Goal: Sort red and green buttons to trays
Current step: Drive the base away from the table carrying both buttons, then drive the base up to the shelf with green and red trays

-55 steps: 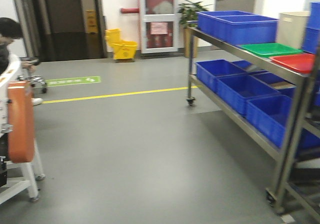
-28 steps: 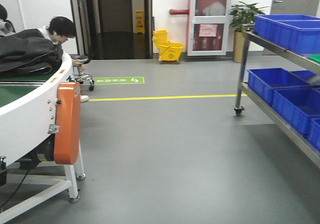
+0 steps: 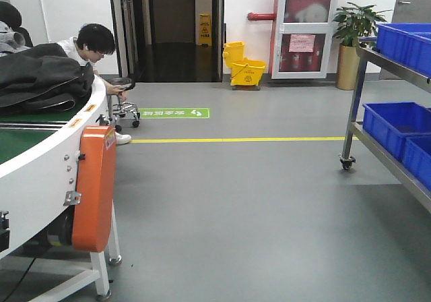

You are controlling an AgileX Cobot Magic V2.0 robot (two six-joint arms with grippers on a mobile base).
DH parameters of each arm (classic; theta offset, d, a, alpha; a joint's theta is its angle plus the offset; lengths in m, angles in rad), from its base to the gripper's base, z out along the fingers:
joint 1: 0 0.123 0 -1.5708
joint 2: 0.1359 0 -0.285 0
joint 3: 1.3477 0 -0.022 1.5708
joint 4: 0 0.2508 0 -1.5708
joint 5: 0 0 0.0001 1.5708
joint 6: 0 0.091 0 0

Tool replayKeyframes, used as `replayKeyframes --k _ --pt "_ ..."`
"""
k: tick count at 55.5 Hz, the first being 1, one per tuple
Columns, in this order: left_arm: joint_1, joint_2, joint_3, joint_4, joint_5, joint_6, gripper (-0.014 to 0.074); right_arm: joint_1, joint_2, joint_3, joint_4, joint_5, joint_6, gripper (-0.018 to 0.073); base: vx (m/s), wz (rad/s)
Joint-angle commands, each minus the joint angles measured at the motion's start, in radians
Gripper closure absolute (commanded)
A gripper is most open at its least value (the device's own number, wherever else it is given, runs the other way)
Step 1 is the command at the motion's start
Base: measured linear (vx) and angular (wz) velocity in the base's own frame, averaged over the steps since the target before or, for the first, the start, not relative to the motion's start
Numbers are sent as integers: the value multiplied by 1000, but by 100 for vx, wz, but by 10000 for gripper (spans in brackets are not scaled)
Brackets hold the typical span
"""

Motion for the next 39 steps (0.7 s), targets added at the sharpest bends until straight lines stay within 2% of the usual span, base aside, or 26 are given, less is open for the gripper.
replayKeyframes --k 1,39 --pt "-8 -14 -29 -14 -80 -7 599 -4 -3 -30 8 -91 -6 568 39 0" --pt "-8 -7 -29 -14 -77 -7 599 -4 0 -30 8 -83 -6 568 41 -1"
